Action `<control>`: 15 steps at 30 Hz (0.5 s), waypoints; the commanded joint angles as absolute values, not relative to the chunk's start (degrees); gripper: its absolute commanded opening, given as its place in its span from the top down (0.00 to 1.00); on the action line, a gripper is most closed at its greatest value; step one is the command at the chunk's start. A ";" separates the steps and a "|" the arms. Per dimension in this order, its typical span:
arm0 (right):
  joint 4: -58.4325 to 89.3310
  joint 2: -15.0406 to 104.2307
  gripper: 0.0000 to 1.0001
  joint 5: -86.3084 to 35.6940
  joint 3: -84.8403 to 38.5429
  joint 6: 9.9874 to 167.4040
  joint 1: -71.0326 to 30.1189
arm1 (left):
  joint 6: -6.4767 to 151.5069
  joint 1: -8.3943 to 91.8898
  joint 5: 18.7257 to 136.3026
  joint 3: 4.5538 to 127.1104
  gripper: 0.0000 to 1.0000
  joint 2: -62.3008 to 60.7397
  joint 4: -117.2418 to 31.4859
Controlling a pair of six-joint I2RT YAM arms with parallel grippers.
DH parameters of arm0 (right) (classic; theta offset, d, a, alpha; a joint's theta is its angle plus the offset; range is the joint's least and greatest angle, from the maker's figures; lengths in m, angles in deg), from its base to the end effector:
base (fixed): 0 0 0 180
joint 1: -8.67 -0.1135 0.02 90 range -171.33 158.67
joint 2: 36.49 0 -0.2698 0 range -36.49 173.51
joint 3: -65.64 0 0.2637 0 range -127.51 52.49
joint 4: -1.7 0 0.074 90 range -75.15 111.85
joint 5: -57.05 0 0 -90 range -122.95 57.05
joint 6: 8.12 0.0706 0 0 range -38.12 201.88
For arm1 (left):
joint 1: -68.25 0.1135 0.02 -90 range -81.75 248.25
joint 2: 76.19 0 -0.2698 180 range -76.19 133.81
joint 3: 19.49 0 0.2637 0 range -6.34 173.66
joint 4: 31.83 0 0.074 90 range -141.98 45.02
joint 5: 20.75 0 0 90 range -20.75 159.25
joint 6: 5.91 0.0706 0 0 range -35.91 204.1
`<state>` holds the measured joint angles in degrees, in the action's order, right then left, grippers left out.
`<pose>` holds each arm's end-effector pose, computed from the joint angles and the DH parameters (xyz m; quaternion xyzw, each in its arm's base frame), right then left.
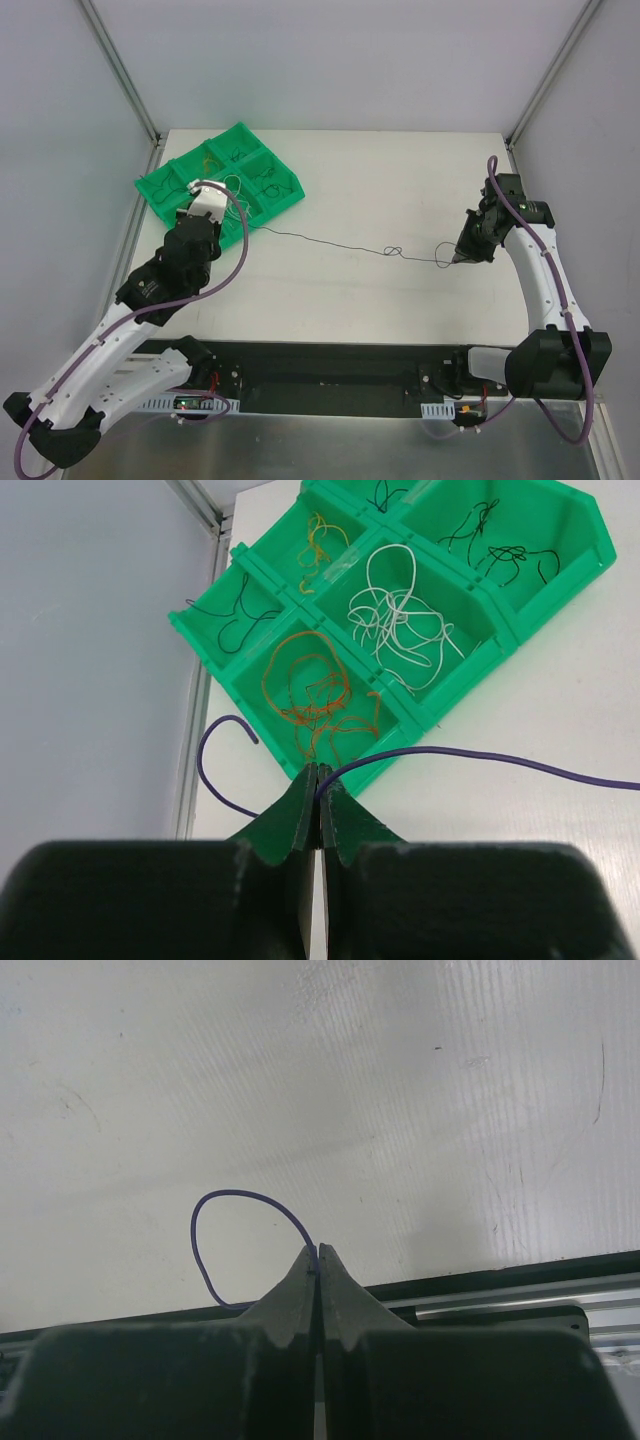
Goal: Untangle the cables
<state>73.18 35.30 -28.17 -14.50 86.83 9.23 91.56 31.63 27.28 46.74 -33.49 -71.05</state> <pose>0.2619 0.0033 0.2793 0.0370 0.9711 0.0494 0.2304 0.1769 -0.0726 0.3675 0.0788 0.7709 0.1343 0.6176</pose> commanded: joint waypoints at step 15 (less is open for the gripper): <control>74.18 35.67 0.99 -28.73 -17.04 85.84 9.64 | 94.11 32.92 23.90 45.87 1.00 -35.67 -70.56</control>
